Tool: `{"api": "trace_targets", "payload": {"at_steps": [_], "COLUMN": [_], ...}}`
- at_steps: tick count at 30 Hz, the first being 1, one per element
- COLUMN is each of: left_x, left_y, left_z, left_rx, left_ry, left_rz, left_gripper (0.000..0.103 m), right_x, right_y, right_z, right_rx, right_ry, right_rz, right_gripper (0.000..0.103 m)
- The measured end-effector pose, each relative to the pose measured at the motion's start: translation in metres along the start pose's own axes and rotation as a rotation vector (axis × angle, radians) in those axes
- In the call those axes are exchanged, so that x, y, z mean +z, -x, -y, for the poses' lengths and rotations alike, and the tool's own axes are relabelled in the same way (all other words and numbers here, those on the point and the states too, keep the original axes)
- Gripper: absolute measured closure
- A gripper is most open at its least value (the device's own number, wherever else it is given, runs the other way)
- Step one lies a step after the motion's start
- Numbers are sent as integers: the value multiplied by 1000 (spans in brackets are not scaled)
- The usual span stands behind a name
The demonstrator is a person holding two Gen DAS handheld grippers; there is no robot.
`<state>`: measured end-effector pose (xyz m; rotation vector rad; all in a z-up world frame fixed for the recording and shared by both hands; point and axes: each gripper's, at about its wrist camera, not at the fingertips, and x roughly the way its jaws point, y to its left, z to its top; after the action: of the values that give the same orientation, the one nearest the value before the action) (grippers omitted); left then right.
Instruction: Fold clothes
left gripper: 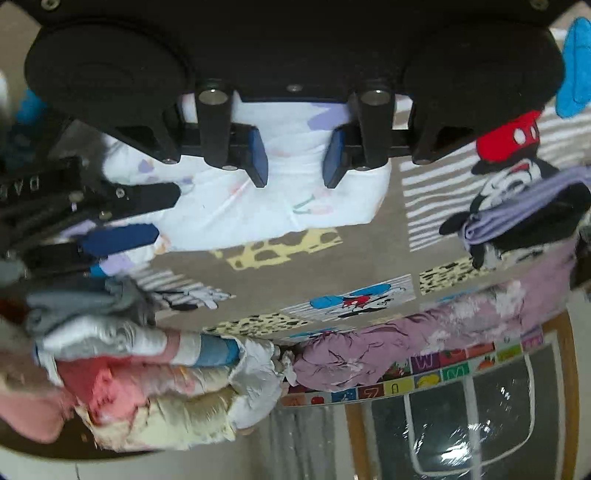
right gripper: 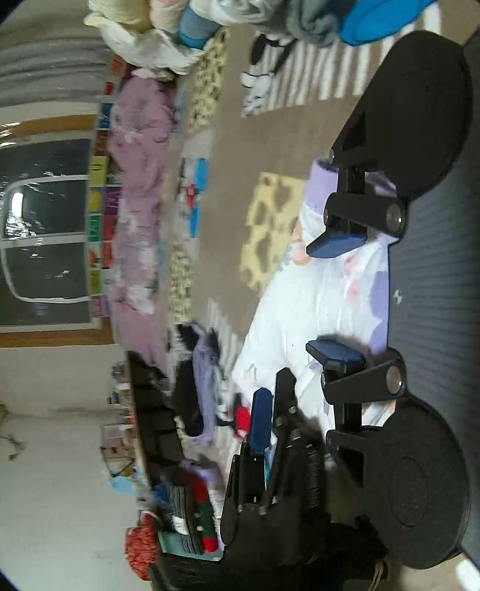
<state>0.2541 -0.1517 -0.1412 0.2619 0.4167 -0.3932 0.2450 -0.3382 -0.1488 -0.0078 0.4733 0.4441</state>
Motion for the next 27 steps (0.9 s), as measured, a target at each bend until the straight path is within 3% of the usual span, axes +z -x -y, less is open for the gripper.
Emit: {"api": "trace_targets", "payload": {"at_steps": [10,12,13,14,15,17,19,22,27], "left_x": [0,10,14,15,14,9,3,-9,-30], "left_y": [0,15,25,38,50,67,80,95,102], "left_z": [10,7,5,1,-4,-14,-25,-46,-83], "left_rx": [51,64,66,63,60,62,66,48,-39], "left_ry": [-60,-30,2,52,106,201,290,470,787], "left_rz": [-14,-28,-23,-4,17,23,17,-4,-48], "left_gripper": [72,64,58,42,34,34,34,34,30], "right_x": [-12,-14,-16,-18,-20,-24,-28,-36,-63], "right_y": [-3,8,16,26,36,58,72,84,88], "right_z": [-3,-5,-7,-8,-9,-11,-12,5,43], "right_rx": [-5,-20,-27,-32,-35,-52,-90,-80,42], "right_ry": [-8,-17,-30,-55,-85,-124,-138,-320,-728], "right_rz": [4,33,58,80,101,133,152,157,159], "right_gripper": [54,54,53,51,48,29,20,17,16]}}
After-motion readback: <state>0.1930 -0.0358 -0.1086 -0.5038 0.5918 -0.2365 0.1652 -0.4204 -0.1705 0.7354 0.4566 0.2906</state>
